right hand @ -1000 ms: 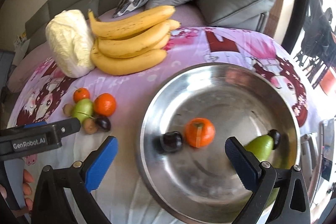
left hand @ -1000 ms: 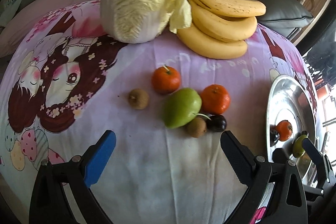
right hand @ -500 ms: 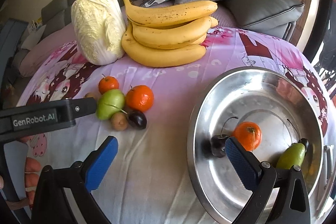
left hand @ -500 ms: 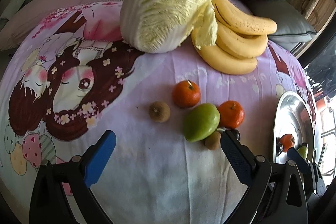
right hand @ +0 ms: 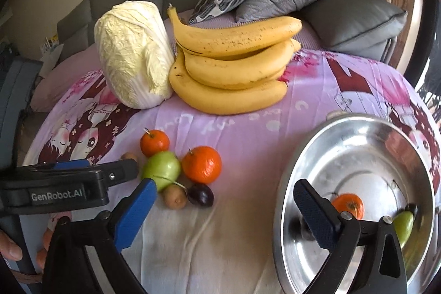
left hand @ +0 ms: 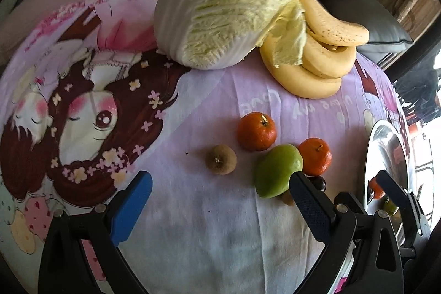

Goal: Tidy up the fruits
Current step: 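Grasp a tangerine with the right tool while the left tool approaches a brown kiwi, then close the left tool on the brown kiwi while the right tool lifts the tangerine, then carry the tangerine with the right tool while the left tool carries the kiwi over the bowl, then open the left tool to drop the kiwi while the right tool releases the tangerine into the bowl, then move both open tools from the bowl toward the fruit on the sheet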

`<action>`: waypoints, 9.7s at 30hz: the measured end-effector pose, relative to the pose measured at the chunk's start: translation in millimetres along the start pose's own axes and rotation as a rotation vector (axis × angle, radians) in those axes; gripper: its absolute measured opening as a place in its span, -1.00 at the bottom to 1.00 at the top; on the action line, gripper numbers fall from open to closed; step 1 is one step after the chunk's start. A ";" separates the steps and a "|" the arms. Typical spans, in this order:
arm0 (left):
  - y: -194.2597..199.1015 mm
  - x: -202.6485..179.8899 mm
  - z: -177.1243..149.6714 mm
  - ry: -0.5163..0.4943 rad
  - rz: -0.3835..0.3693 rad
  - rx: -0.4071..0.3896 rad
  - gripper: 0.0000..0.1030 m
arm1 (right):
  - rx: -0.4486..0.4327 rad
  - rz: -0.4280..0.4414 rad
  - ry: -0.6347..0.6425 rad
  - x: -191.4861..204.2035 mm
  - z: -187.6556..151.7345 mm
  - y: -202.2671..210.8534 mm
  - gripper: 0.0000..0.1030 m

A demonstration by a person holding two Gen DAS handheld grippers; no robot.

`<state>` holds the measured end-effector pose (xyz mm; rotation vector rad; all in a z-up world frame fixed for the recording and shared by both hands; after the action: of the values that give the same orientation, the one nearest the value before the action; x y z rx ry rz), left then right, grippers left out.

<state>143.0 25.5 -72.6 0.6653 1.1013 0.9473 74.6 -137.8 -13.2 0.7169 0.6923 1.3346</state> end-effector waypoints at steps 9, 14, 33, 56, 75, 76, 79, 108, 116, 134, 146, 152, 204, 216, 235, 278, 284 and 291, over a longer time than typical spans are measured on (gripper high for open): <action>-8.6 10.7 12.7 0.034 -0.060 0.024 0.73 | 0.001 0.010 0.043 13.7 13.1 -14.3 0.46; -14.8 19.5 24.7 0.055 -0.066 0.037 0.54 | 0.029 0.032 0.053 17.8 15.4 -24.7 0.35; -35.8 41.3 25.9 0.066 -0.054 0.056 -0.16 | 0.084 0.059 0.058 24.7 9.3 -49.4 0.06; -41.5 14.2 10.6 0.010 -0.017 0.051 -0.45 | 0.071 0.084 0.046 23.5 2.3 -43.7 -0.16; -22.2 -4.1 -6.0 -0.010 0.003 0.018 -0.45 | 0.038 0.089 0.030 8.7 -6.1 -16.7 -0.16; -21.0 -4.5 -6.1 -0.009 0.004 0.016 -0.45 | 0.035 0.090 0.030 9.3 -5.9 -15.2 -0.16; -17.2 -5.5 -7.9 -0.005 0.009 0.011 -0.46 | 0.028 0.092 0.029 9.6 -5.6 -12.3 -0.16; 42.8 -65.6 -8.6 -0.114 -0.045 -0.079 -0.45 | 0.018 0.064 -0.024 -29.8 -7.1 15.0 -0.16; 40.3 -87.0 -9.8 -0.162 -0.063 -0.074 -0.45 | 0.021 0.042 -0.054 -49.0 -7.4 22.7 -0.16; 18.6 -160.6 -13.1 -0.310 -0.129 -0.022 -0.45 | 0.026 -0.065 -0.179 -119.3 -5.3 24.7 -0.16; -18.6 -204.4 -9.8 -0.393 -0.161 0.036 -0.45 | 0.046 -0.139 -0.298 -171.0 -10.3 17.0 -0.16; -42.2 -215.5 -9.1 -0.412 -0.160 0.082 -0.45 | 0.061 -0.157 -0.322 -181.7 -12.9 8.9 -0.16; -95.4 -234.5 -19.5 -0.403 -0.110 0.208 -0.41 | 0.153 -0.231 -0.333 -201.8 -29.5 -19.5 -0.15; -51.3 -225.2 -19.5 -0.383 -0.150 0.141 -0.21 | 0.144 -0.238 -0.320 -200.8 -26.8 -15.4 0.04; -26.0 -142.6 -32.3 -0.247 -0.037 0.115 -0.07 | 0.136 -0.262 -0.240 -182.2 -20.9 4.6 0.05; 0.5 -109.9 -22.8 -0.227 0.032 -0.028 0.93 | 0.119 -0.233 -0.153 -152.2 -24.3 6.7 1.00; 8.5 -99.4 -19.4 -0.197 0.044 -0.057 0.93 | 0.080 -0.226 -0.159 -146.1 -21.3 11.1 1.00; 17.2 -93.2 -14.5 -0.191 0.030 -0.098 0.93 | 0.006 -0.174 -0.156 -131.1 -12.3 18.4 1.00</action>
<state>110.1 -49.4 -22.5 0.6784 0.8732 0.9369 39.6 -265.5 -1.3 0.7404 0.6184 1.1062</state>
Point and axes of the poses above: each gripper's, at about its wrist camera, not at the fingertips, and y roughly against the way its jaws point, x to its left, z to its top, the point moved 5 cm from there along -y, roughly the way its jaws point, and after that the axes turned 14 degrees about -z, right-handed, at the moved point
